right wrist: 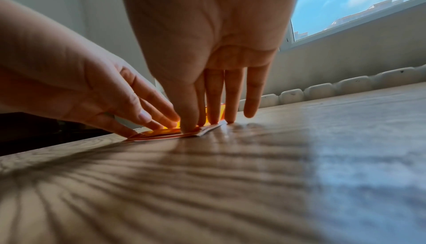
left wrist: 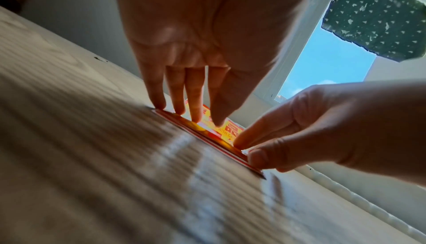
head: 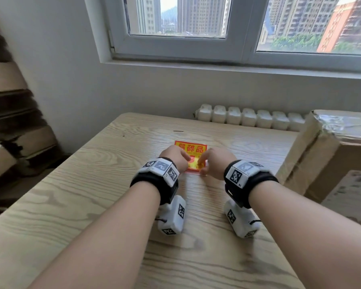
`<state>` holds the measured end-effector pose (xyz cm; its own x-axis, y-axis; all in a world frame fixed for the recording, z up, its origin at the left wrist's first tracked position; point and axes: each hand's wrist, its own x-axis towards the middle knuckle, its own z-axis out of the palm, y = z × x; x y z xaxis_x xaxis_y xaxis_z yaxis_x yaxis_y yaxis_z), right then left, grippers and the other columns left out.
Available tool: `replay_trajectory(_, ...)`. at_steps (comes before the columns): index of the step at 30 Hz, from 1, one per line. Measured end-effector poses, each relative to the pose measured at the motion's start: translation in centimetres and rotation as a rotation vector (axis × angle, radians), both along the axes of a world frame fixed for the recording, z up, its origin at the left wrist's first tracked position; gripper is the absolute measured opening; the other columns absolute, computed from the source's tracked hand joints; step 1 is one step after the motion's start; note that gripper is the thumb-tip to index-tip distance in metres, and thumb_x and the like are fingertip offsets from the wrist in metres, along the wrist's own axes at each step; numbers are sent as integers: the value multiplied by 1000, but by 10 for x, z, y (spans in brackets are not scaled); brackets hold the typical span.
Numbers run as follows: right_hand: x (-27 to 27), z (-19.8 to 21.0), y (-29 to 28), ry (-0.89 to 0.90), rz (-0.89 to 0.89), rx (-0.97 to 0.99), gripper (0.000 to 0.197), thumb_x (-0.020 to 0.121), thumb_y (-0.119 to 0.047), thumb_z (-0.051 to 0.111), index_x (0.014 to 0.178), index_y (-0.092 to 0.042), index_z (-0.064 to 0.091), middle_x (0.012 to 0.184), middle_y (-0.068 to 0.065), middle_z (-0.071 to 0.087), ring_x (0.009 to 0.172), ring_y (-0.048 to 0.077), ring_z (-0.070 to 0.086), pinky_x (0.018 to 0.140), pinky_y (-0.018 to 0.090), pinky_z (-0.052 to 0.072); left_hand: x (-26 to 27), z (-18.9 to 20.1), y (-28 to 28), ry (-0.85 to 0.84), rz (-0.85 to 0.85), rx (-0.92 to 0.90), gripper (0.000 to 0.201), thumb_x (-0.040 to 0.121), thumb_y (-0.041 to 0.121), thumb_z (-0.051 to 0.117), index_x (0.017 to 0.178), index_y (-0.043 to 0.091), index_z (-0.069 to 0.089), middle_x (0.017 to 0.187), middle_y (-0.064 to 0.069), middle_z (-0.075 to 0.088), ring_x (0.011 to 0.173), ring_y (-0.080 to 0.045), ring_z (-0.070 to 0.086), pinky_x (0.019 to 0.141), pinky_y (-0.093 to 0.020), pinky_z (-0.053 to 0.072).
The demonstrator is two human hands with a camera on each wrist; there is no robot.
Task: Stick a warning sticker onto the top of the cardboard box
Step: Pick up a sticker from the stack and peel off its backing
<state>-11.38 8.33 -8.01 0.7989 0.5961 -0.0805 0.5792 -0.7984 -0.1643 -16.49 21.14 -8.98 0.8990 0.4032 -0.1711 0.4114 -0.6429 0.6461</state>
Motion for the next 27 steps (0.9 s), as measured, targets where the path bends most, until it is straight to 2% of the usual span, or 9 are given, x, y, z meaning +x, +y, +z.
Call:
replay_trajectory(2,0,0,0,-2,-13,12,27,81,-28,70,107,-23,74,114,1,70,105,20,63,81,28,47,0,0,1,-10,7,-12,38,80,3,62,110,24,73,130,0,64,122,-18,57,97,-26,47)
replay_trajectory(5,-1,0,0,-9,-12,23,32,74,-36,76,105,-25,75,109,-2,70,102,19,63,80,27,48,2,-1,5,-56,61,-35,40,79,1,62,110,25,72,131,-1,62,121,-19,57,89,-23,46)
replay_trajectory(8,0,-2,1,-25,-7,34,23,79,-31,72,101,-25,76,108,-2,71,100,18,63,75,25,44,0,-2,8,-104,175,-60,43,81,0,60,115,24,69,134,-2,59,120,-21,58,92,-27,49)
replay_trajectory(13,3,-4,0,-2,-27,90,18,79,-28,72,96,-23,77,102,-2,73,95,17,65,72,24,43,0,-9,17,-175,368,-232,49,71,5,77,116,20,66,119,-5,69,109,-23,65,95,-32,52)
replay_trajectory(16,4,-5,0,0,-30,93,23,75,-33,76,96,-23,77,102,-1,71,95,17,63,71,24,40,2,-11,18,-198,442,-279,50,68,9,82,113,18,65,112,-5,70,100,-22,67,88,-29,53)
replay_trajectory(19,5,-6,0,1,-36,86,27,72,-36,78,96,-23,76,102,-1,71,96,18,63,72,25,41,3,-11,19,-208,459,-285,40,67,11,83,103,16,68,106,-5,71,86,-19,66,78,-26,53)
replay_trajectory(21,5,-5,0,4,-40,94,28,71,-37,78,96,-23,76,102,-2,71,96,17,63,72,25,43,4,-12,20,-209,449,-293,27,64,14,85,85,19,67,102,-4,73,90,-20,69,84,-30,56)
replay_trajectory(22,5,-5,0,1,-36,95,29,71,-37,78,96,-24,76,102,-2,71,96,18,63,72,25,44,5,-12,19,-205,432,-294,24,65,17,85,81,19,67,100,-3,73,92,-21,69,87,-32,56)
replay_trajectory(27,4,-4,-2,-3,-27,94,31,70,-38,78,98,-23,76,103,-1,71,95,17,62,74,26,45,8,-14,15,-206,386,-291,22,72,30,78,86,14,73,93,-6,76,89,-24,72,86,-35,57)
